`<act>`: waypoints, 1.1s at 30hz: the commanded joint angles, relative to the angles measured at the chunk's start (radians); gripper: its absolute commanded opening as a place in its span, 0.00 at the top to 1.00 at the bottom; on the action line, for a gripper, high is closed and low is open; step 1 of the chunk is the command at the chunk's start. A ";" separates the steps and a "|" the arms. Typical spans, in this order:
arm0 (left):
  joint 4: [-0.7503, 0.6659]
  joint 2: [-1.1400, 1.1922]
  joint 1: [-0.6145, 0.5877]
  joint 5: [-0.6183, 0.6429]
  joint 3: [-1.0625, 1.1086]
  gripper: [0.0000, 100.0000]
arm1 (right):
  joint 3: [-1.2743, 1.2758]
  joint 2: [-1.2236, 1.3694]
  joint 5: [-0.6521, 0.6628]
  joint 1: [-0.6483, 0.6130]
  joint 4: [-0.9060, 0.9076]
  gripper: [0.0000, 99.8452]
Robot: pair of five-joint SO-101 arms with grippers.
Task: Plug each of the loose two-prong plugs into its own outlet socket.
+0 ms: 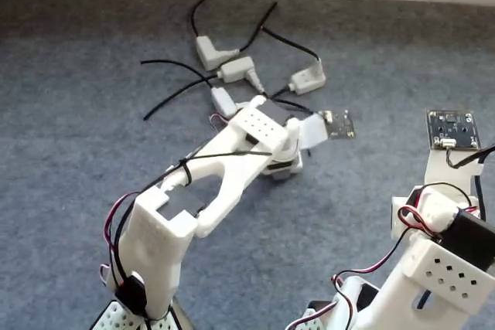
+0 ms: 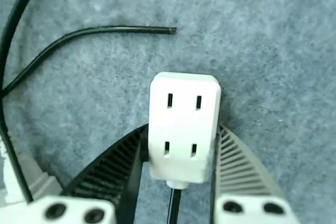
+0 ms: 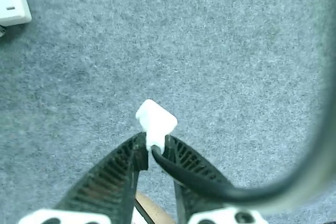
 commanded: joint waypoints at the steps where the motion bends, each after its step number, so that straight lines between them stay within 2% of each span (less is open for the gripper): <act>1: 0.061 -0.012 -0.001 0.124 -0.088 0.95 | -0.005 -0.015 -0.031 0.002 0.035 0.99; 9: 0.072 -0.004 -0.001 0.563 -0.150 0.95 | -0.004 -0.015 -0.032 0.002 0.035 0.99; 13: 0.072 0.027 -0.008 0.698 -0.154 0.95 | -0.004 -0.015 -0.034 0.005 0.035 0.99; 16: 0.064 0.088 -0.025 0.715 -0.156 0.94 | -0.004 -0.015 -0.034 0.010 0.035 0.99; 22: 0.072 0.134 -0.033 0.709 -0.171 0.83 | -0.004 -0.015 -0.034 0.010 0.036 0.99; 33: 0.180 -0.019 -0.038 0.718 -0.283 0.82 | -0.005 -0.015 -0.110 0.001 0.035 0.99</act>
